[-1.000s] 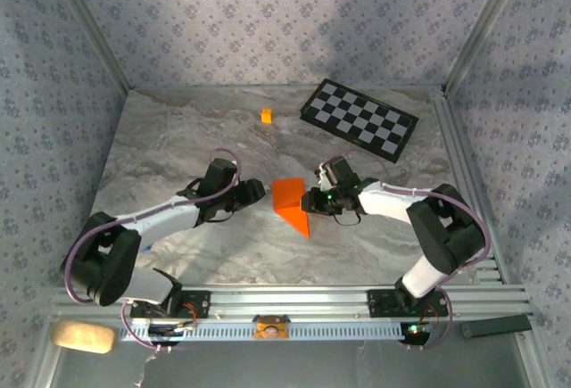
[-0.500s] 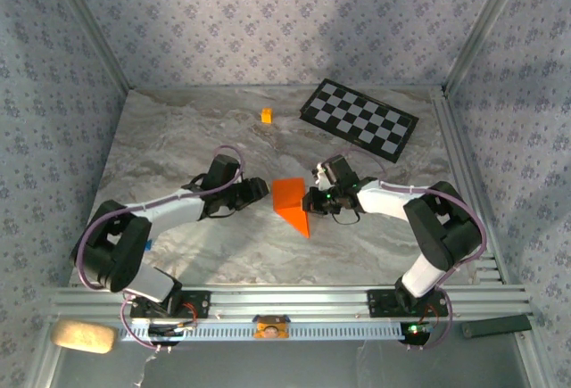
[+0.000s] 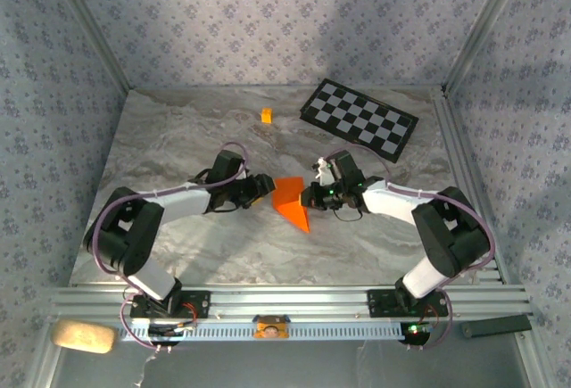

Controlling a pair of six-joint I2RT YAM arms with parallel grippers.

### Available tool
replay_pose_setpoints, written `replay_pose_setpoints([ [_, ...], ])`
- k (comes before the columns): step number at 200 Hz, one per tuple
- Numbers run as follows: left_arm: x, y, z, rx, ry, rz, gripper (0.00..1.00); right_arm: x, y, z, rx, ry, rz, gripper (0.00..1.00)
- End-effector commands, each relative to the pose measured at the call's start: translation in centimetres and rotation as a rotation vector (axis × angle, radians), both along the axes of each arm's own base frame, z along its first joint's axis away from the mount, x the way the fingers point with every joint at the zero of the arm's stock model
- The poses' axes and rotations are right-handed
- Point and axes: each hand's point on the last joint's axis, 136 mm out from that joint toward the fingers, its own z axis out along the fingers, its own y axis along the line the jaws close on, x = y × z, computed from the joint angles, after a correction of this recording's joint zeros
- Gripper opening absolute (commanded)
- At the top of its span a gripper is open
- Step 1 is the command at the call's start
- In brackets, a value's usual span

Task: Fold a paper plane with a square sheet of paper (pick it up from the middle)
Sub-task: Fourth fold the wing at the center of the table.

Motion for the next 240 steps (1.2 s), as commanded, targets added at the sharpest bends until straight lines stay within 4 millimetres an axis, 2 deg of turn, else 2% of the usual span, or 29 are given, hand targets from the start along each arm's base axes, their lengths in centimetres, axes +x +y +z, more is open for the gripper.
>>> replay_pose_setpoints([
  [1, 0.8, -1.0, 0.6, -0.048, 0.005, -0.014, 0.58, -0.2, 0.0, 0.7, 0.039, -0.018, 0.017, 0.02],
  [59, 0.9, -1.6, -0.5, -0.061, 0.045, -0.023, 0.58, 0.0, -0.3, 1.1, 0.085, -0.013, -0.008, 0.02],
  [177, 1.4, -3.3, -0.9, -0.128, 0.058, -0.062, 0.37, -0.3, -1.0, 0.8, 0.083, -0.017, -0.03, 0.01],
  [240, 1.8, -3.4, -1.2, -0.135, 0.057, -0.047, 0.27, -0.5, -1.5, 0.6, 0.078, -0.011, -0.039, 0.01],
])
